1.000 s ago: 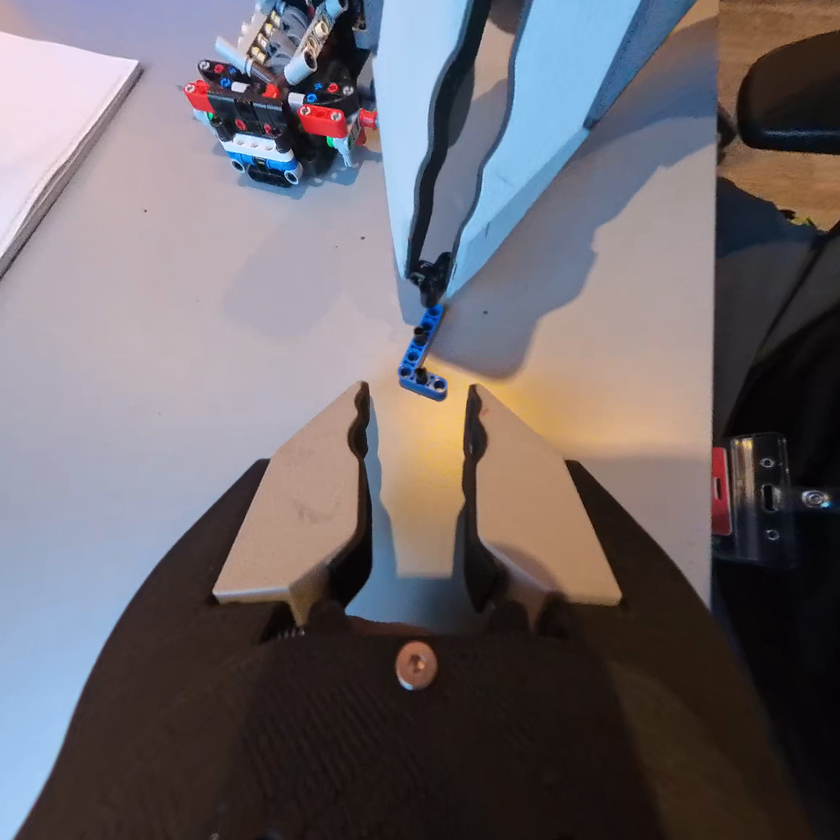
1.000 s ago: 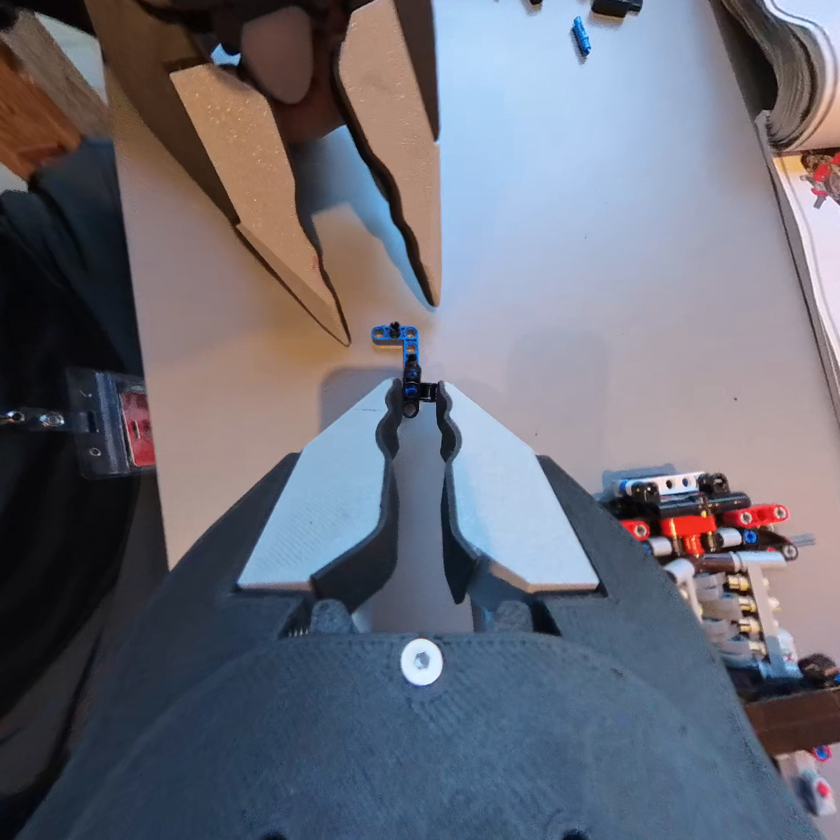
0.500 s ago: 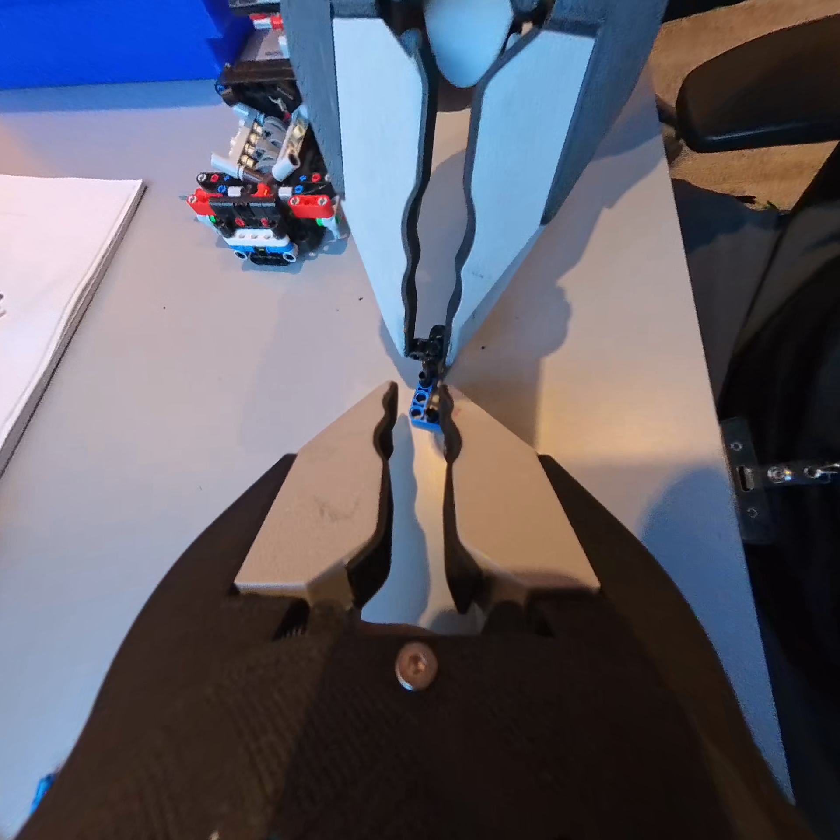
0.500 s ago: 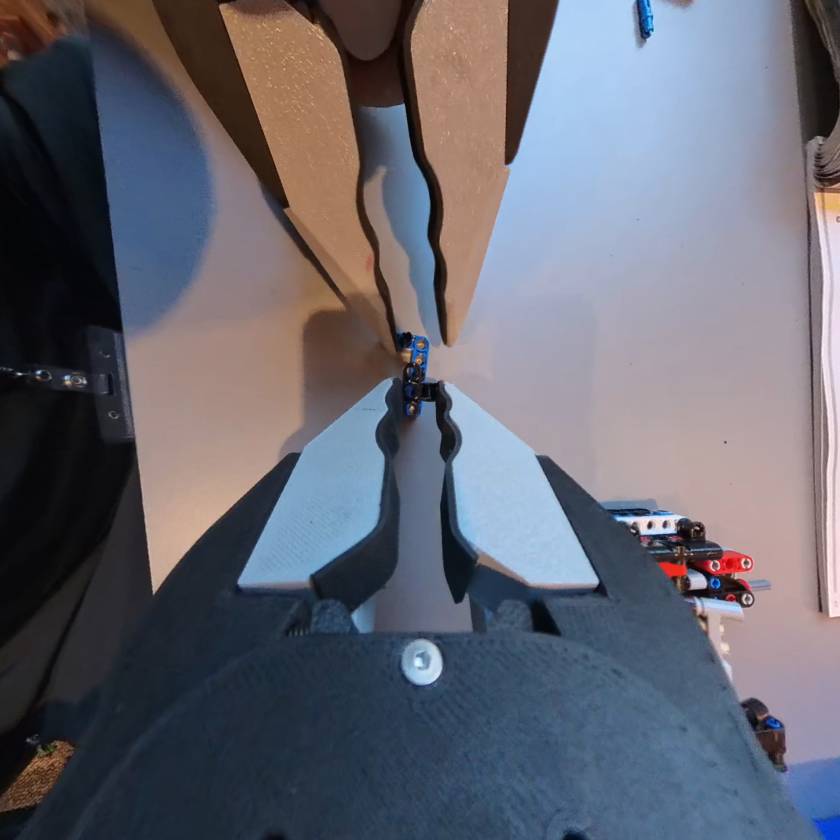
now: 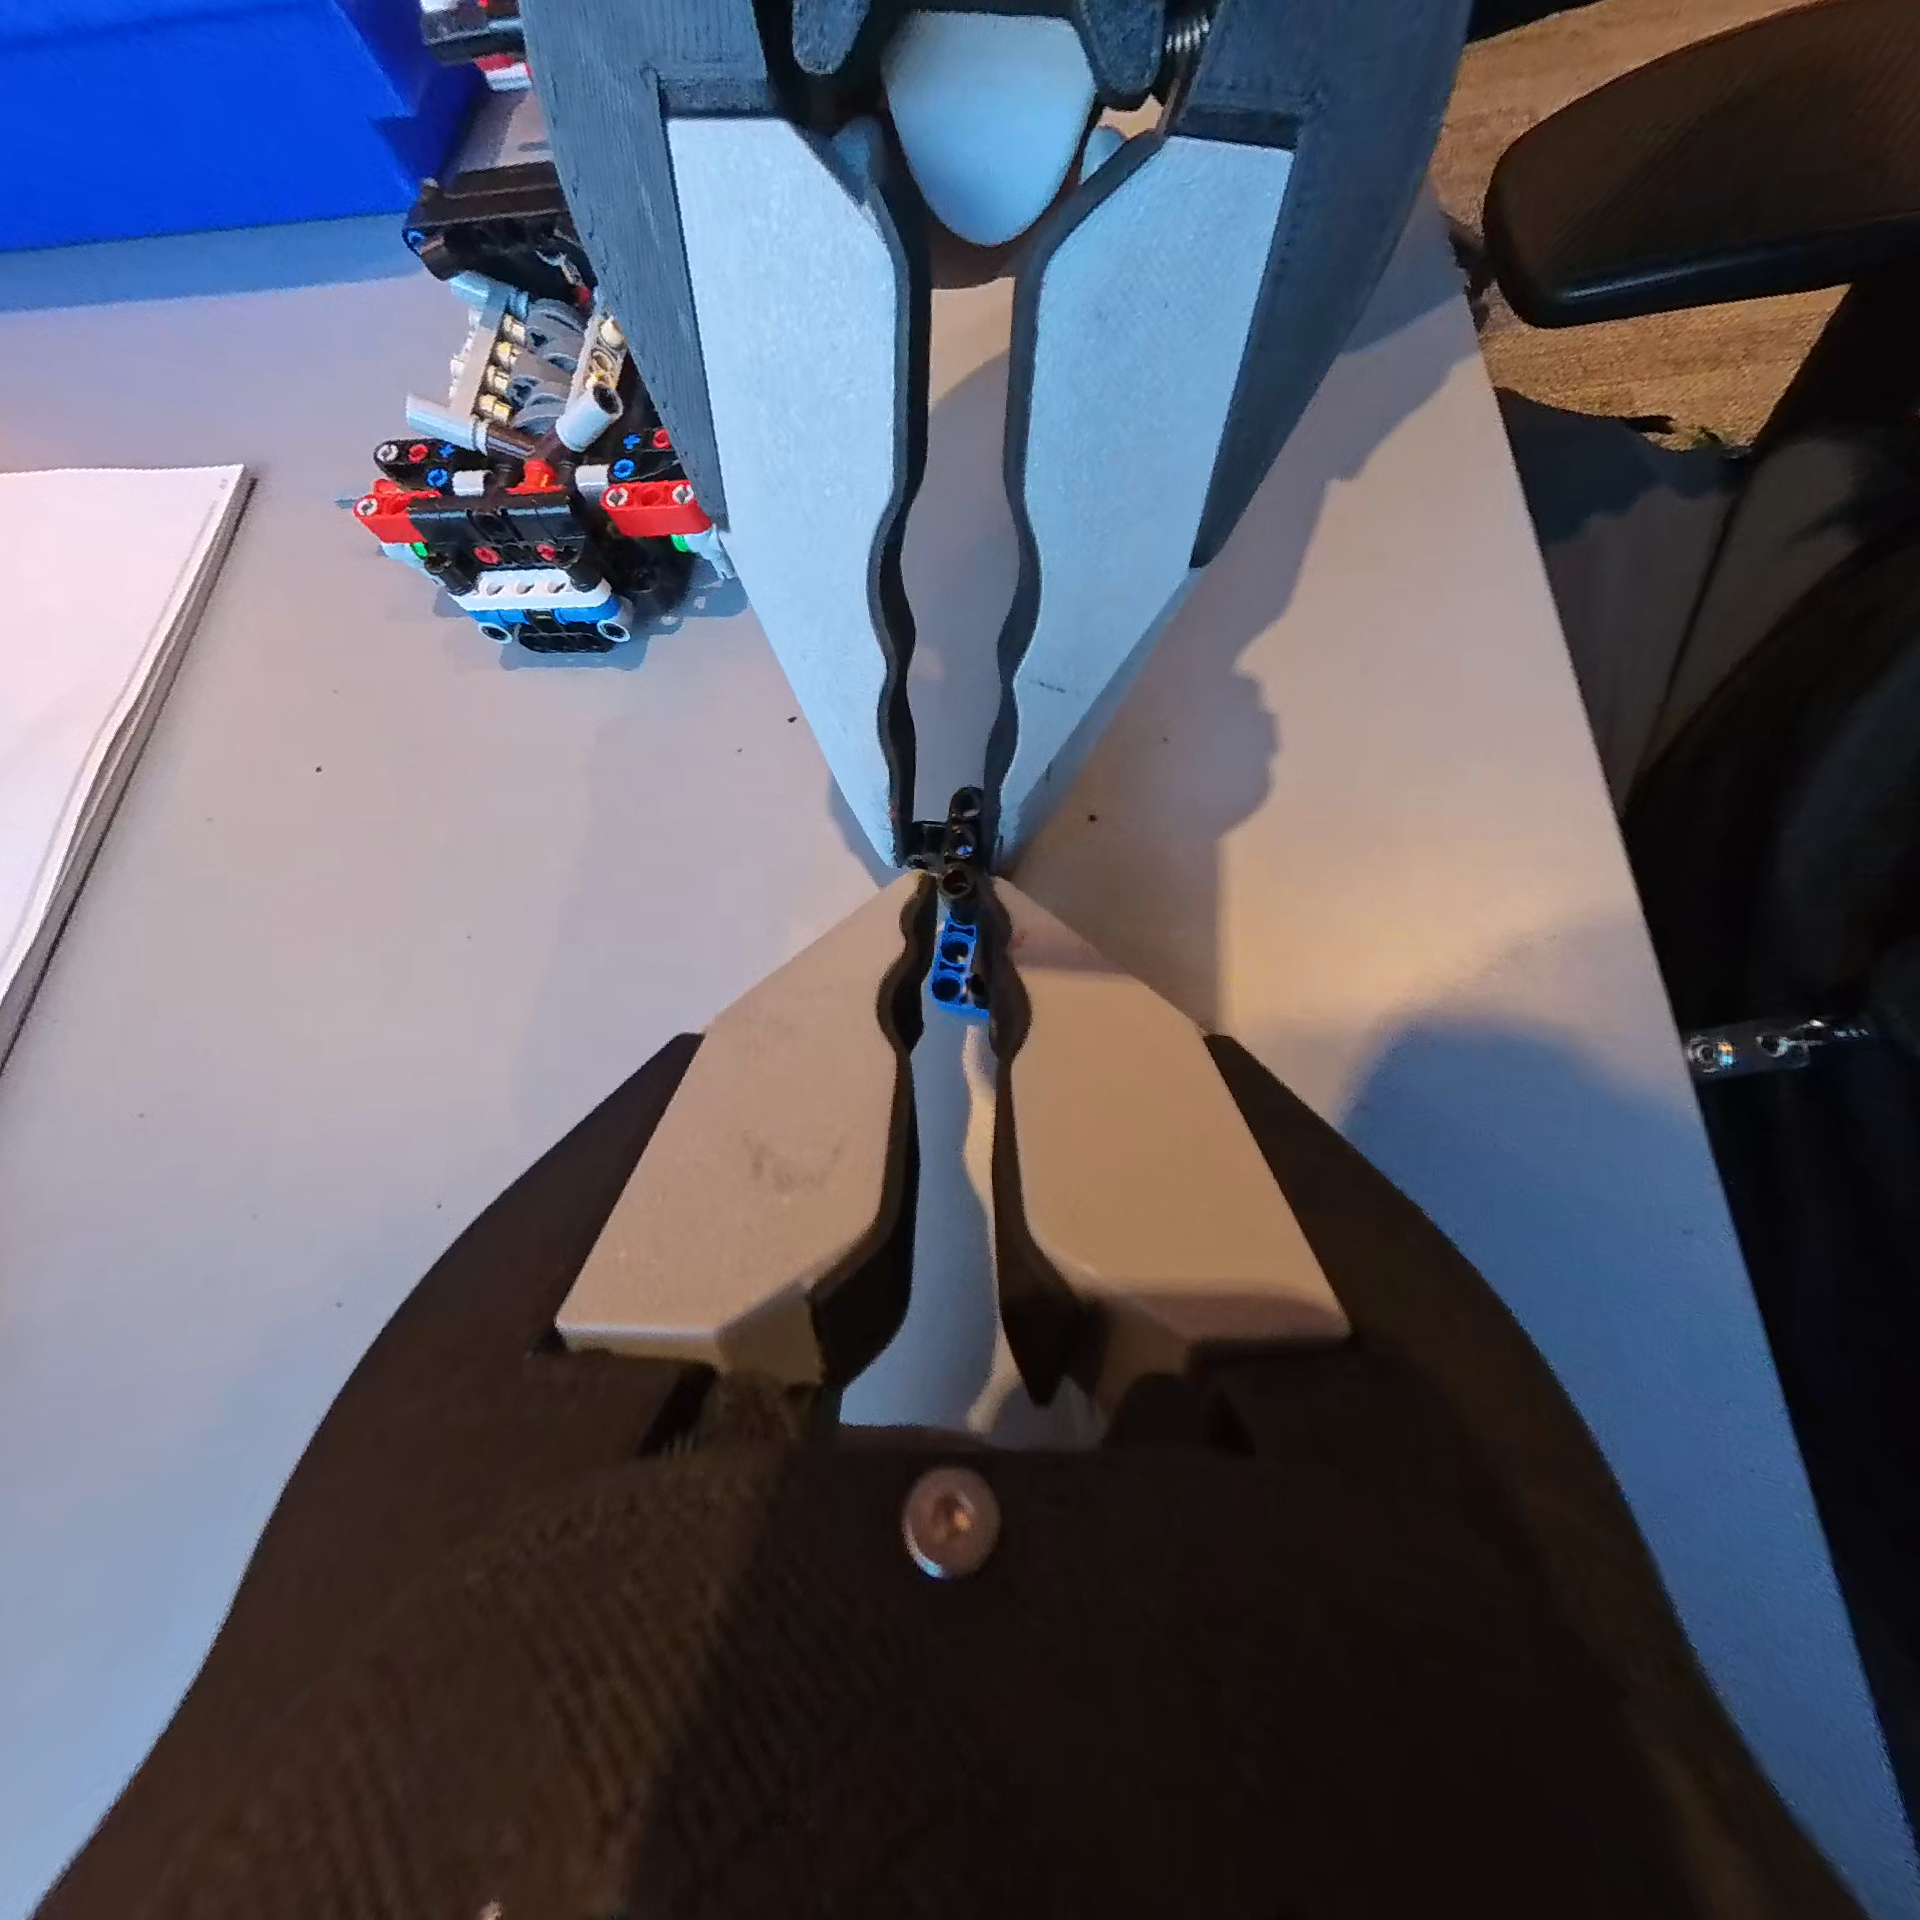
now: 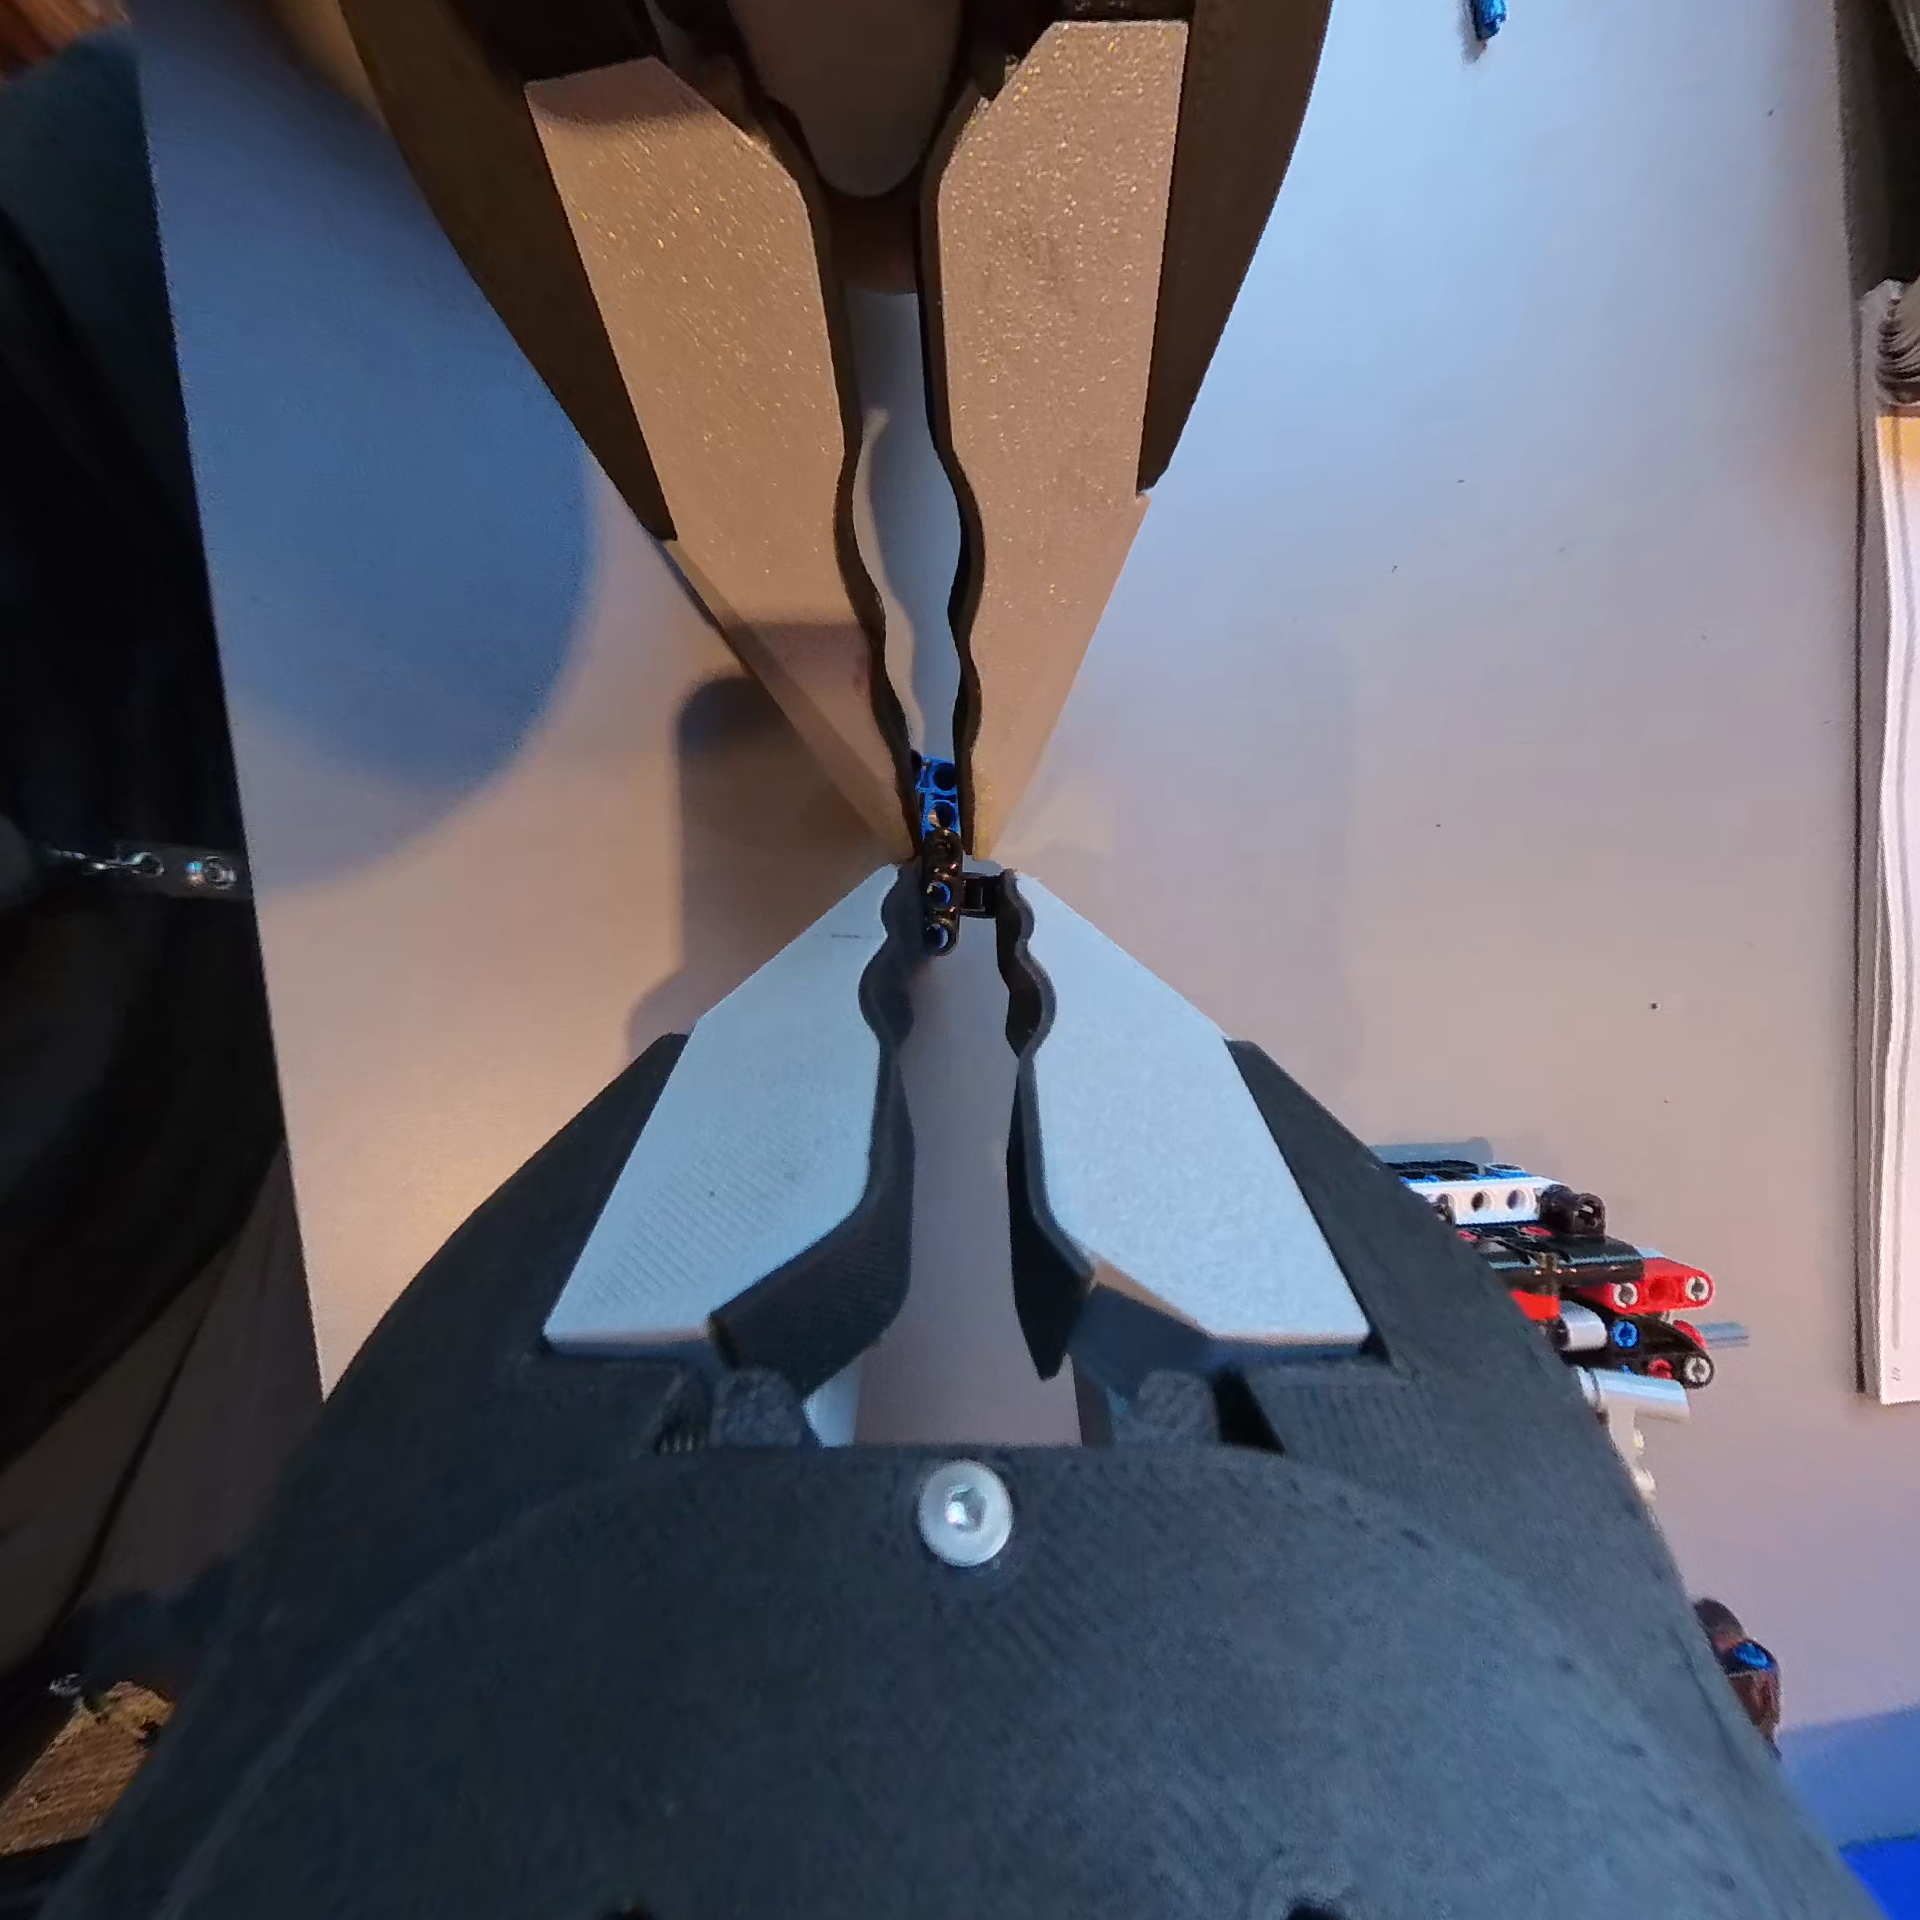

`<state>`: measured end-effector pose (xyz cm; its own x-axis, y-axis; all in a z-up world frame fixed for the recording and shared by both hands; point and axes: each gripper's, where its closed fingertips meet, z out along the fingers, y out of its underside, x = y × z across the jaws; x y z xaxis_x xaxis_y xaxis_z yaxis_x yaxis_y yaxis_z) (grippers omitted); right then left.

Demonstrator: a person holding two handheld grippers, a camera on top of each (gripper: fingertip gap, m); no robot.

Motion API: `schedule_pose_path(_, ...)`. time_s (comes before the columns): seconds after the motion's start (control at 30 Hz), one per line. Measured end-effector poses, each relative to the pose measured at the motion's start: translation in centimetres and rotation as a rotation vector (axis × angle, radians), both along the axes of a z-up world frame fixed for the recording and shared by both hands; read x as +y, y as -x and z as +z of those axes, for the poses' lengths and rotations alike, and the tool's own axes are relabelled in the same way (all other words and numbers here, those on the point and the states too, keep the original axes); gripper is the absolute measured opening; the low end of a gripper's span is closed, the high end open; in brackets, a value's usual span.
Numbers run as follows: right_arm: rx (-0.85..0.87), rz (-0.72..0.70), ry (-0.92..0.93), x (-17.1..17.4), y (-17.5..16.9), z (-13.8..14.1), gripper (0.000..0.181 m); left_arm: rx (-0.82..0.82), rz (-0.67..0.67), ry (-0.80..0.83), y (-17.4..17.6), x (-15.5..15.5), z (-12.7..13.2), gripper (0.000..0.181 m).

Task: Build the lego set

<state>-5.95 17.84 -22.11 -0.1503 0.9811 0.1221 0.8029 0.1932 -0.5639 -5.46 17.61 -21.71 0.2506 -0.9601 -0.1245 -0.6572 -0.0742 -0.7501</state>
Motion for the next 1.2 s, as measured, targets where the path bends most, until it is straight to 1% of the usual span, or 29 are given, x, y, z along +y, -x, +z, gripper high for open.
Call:
schedule_pose_path(0.1,-0.002,-0.002,-0.005,0.2,0.0,-0.1,0.011,-0.008,-0.009,-0.007,0.0,0.1,0.0,0.004)
schedule_pose_path(0.3,-0.035,0.010,-0.019,0.2,-0.1,-0.4,0.011,-0.046,-0.014,0.036,-0.2,0.1,-0.1,0.003)
schedule_pose_path(0.53,-0.059,0.021,-0.027,0.2,0.0,-0.2,0.011,-0.065,-0.025,0.024,-0.1,0.1,0.0,0.003)
schedule_pose_path(0.6,-0.042,0.011,-0.013,0.3,0.1,-0.1,0.011,-0.064,-0.026,0.001,0.0,0.3,0.1,0.004)
schedule_pose_path(0.73,0.018,-0.006,0.039,0.2,0.2,0.0,0.011,-0.064,-0.029,0.019,0.1,0.2,0.0,0.004)
schedule_pose_path(0.93,0.189,-0.051,0.126,0.4,0.7,1.5,0.007,-0.066,-0.030,0.022,0.3,0.2,0.0,0.004)
schedule_pose_path(1.03,0.160,-0.061,0.150,0.5,0.5,0.5,0.017,-0.069,-0.030,0.034,0.3,0.3,0.0,0.004)
schedule_pose_path(1.07,0.160,-0.053,0.152,0.4,0.6,0.4,0.017,-0.068,-0.031,0.035,0.3,0.2,-0.1,0.004)
schedule_pose_path(1.13,0.163,-0.039,0.149,0.2,0.6,0.3,0.010,-0.069,-0.029,0.035,0.4,0.3,-0.1,0.004)
schedule_pose_path(1.2,0.159,-0.027,0.127,0.2,0.6,0.3,0.010,-0.070,-0.031,0.044,0.4,0.3,-0.1,0.004)
